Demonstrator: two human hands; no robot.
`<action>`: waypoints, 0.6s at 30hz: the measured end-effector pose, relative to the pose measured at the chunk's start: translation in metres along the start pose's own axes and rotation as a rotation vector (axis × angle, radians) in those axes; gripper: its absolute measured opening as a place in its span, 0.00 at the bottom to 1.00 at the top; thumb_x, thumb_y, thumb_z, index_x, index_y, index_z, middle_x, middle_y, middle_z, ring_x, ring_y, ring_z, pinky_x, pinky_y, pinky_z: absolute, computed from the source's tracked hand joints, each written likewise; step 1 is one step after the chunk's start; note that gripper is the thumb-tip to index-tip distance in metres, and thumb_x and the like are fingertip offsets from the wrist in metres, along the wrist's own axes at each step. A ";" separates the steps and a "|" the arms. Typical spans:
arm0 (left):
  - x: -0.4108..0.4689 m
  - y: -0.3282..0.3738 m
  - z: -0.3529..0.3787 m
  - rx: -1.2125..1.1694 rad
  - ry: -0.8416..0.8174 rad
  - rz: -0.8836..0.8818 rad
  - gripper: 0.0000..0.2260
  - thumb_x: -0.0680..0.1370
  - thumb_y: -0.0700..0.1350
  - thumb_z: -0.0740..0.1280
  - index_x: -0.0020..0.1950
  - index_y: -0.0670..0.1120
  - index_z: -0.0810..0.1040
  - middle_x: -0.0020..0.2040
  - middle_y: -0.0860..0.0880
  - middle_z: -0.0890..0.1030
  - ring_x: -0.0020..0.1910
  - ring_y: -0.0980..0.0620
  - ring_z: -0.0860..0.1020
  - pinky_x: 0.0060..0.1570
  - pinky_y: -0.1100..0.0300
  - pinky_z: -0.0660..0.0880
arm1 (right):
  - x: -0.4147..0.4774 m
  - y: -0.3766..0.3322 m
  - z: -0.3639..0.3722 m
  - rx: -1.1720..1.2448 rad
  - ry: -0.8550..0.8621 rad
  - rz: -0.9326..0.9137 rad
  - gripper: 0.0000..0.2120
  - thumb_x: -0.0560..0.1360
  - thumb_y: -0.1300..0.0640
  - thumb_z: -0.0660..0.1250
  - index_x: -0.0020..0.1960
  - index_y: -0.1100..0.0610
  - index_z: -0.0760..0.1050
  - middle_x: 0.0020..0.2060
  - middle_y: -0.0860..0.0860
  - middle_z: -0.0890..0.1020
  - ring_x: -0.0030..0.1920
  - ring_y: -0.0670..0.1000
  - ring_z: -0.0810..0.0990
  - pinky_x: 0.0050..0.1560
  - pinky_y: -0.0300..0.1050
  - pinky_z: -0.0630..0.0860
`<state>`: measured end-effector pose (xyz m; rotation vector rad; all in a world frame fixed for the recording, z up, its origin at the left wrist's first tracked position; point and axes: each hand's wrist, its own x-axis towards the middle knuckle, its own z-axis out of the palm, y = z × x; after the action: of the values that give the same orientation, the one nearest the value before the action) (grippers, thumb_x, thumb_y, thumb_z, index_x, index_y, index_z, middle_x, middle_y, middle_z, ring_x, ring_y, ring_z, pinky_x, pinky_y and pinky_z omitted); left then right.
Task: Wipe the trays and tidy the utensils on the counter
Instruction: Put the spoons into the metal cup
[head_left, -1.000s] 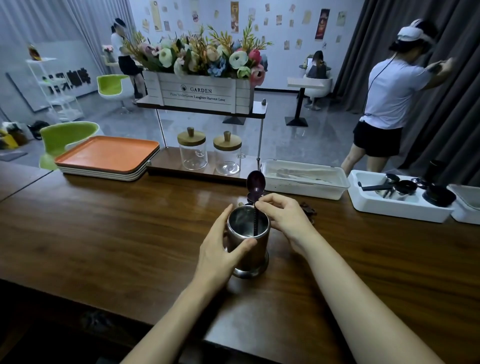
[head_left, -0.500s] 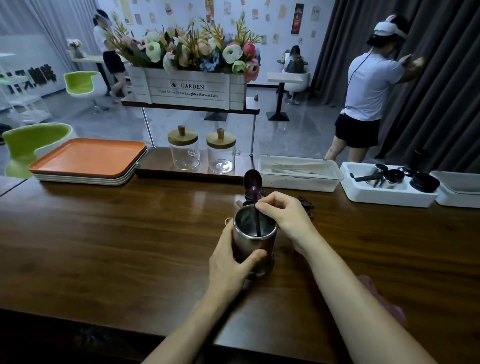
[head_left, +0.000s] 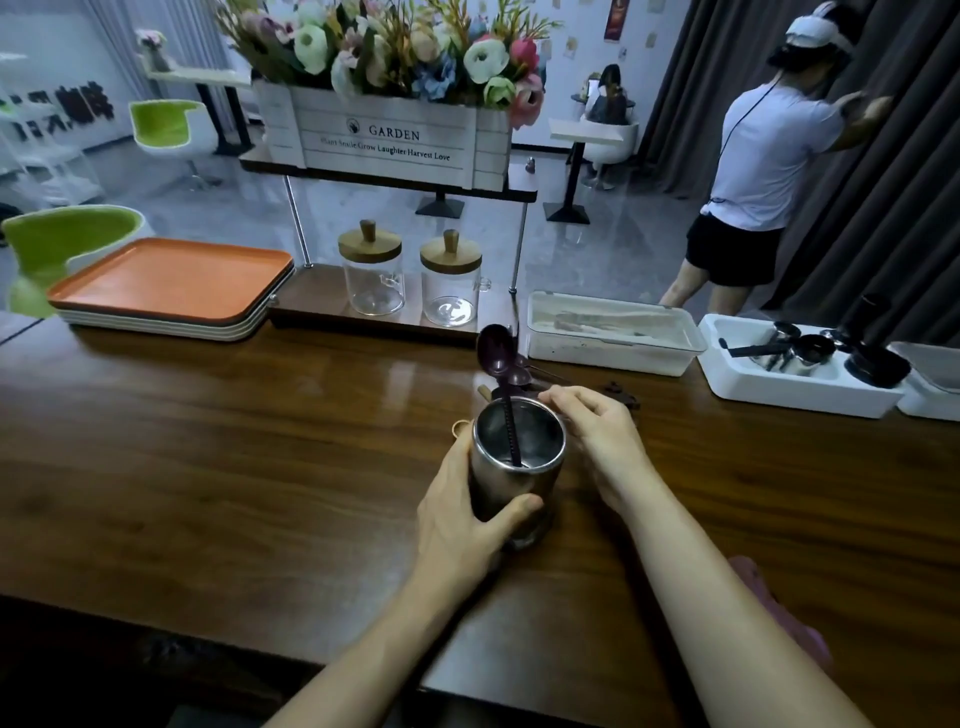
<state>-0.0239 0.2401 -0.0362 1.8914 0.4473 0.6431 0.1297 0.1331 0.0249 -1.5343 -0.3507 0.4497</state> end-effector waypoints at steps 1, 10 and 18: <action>0.000 0.000 0.001 0.011 0.001 -0.002 0.43 0.67 0.70 0.73 0.79 0.62 0.61 0.74 0.60 0.73 0.75 0.59 0.69 0.70 0.46 0.71 | 0.007 0.005 -0.006 -0.046 0.031 0.000 0.08 0.80 0.56 0.68 0.49 0.57 0.85 0.46 0.55 0.86 0.45 0.49 0.83 0.40 0.37 0.79; 0.001 -0.001 0.004 0.007 0.036 -0.031 0.44 0.67 0.72 0.74 0.78 0.63 0.62 0.73 0.59 0.74 0.74 0.58 0.71 0.70 0.45 0.72 | 0.073 0.019 -0.035 -0.972 0.075 -0.250 0.12 0.78 0.51 0.69 0.61 0.49 0.82 0.57 0.48 0.84 0.62 0.53 0.79 0.61 0.49 0.73; 0.001 0.003 0.004 0.001 0.071 -0.014 0.40 0.67 0.71 0.75 0.76 0.67 0.65 0.73 0.61 0.74 0.74 0.59 0.71 0.71 0.44 0.71 | 0.095 0.028 -0.033 -1.163 -0.014 -0.344 0.10 0.79 0.53 0.67 0.58 0.50 0.83 0.53 0.49 0.81 0.57 0.55 0.76 0.56 0.52 0.76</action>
<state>-0.0201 0.2365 -0.0341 1.8697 0.5059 0.7030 0.2271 0.1499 -0.0090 -2.5161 -0.9780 -0.0743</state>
